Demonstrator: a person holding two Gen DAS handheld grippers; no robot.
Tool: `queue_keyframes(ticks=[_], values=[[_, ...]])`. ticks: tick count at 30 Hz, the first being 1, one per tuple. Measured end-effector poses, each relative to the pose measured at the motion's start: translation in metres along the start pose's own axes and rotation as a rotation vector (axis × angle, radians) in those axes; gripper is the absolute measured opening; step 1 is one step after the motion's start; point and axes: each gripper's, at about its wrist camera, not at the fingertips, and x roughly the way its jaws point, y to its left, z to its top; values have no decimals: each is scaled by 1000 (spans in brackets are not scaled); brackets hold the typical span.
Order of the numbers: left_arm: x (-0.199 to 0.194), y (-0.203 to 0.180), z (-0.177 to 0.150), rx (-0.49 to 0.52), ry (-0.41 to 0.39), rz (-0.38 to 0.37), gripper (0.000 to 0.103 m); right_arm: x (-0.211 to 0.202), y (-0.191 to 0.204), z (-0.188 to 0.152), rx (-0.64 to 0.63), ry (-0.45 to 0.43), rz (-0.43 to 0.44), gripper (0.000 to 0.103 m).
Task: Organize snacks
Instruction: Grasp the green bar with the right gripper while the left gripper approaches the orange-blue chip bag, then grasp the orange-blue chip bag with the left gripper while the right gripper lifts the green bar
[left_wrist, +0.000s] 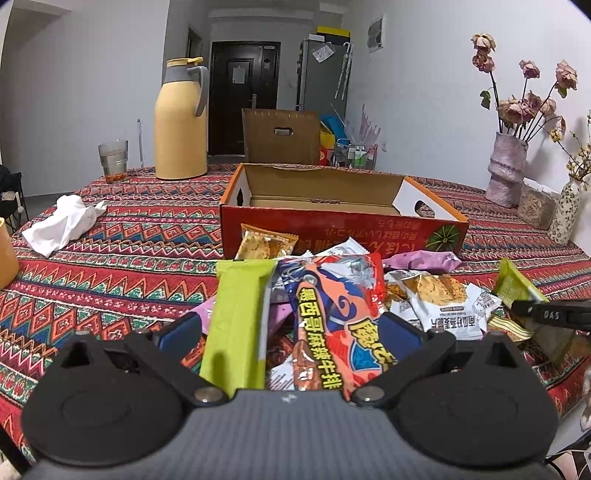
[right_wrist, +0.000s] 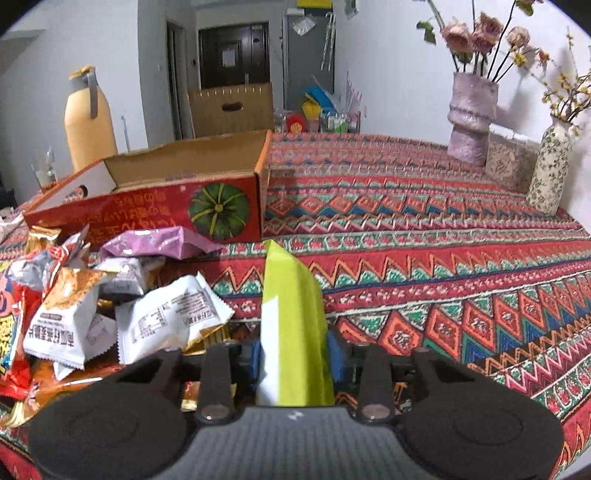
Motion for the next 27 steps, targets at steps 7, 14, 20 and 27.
queue_keyframes(ticks=[7, 14, 20, 27], values=[[2, -10, 6, 11, -6, -3, 103, -21, 2, 0, 5, -96, 21, 21], [15, -23, 15, 22, 23, 11, 103, -35, 10, 5, 1, -161, 60, 21], [37, -35, 20, 23, 82, 17, 97, -35, 15, 4, 13, -168, 88, 21], [59, -41, 14, 9, 150, 31, 87, -32, 17, -1, 29, -165, 113, 21]])
